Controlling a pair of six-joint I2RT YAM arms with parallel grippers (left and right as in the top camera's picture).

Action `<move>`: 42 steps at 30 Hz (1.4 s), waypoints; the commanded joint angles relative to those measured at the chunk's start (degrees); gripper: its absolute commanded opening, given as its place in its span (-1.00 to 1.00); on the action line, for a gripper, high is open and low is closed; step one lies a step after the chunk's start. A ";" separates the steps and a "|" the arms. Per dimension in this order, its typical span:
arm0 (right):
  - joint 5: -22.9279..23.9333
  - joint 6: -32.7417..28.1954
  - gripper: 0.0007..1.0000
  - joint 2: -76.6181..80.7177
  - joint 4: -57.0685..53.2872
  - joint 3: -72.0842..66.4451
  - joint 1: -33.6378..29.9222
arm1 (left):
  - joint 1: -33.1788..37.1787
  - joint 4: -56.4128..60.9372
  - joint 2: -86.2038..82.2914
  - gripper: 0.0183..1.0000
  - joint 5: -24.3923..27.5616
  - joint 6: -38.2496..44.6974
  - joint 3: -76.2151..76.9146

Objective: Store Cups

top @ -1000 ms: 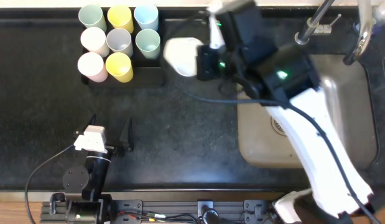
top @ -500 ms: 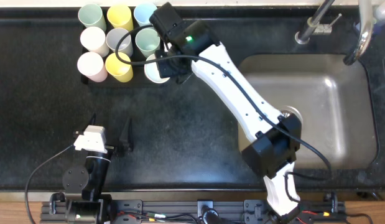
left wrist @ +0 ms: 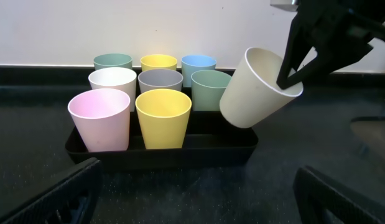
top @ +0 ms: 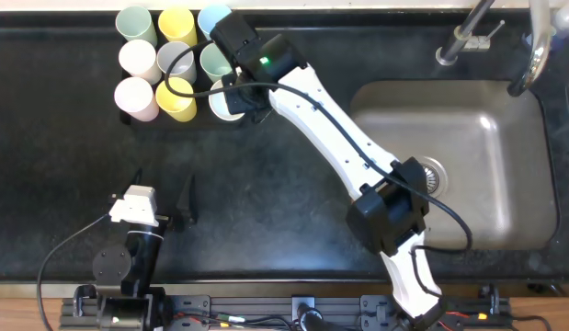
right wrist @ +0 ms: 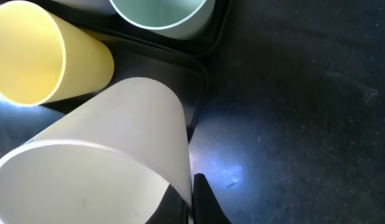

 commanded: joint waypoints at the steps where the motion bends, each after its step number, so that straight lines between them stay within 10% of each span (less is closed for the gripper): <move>1: 0.59 0.90 -0.91 2.23 0.55 2.32 0.70 | 0.55 -0.28 -0.48 1.00 -0.24 1.01 -0.09; 31: 0.63 1.05 -0.89 6.54 4.55 2.23 0.74 | 0.55 -0.28 -0.48 1.00 -0.24 1.01 -0.09; 42: 0.66 0.96 0.25 1.46 4.00 2.40 -0.13 | 0.55 -0.28 -0.48 1.00 -0.24 1.01 -0.09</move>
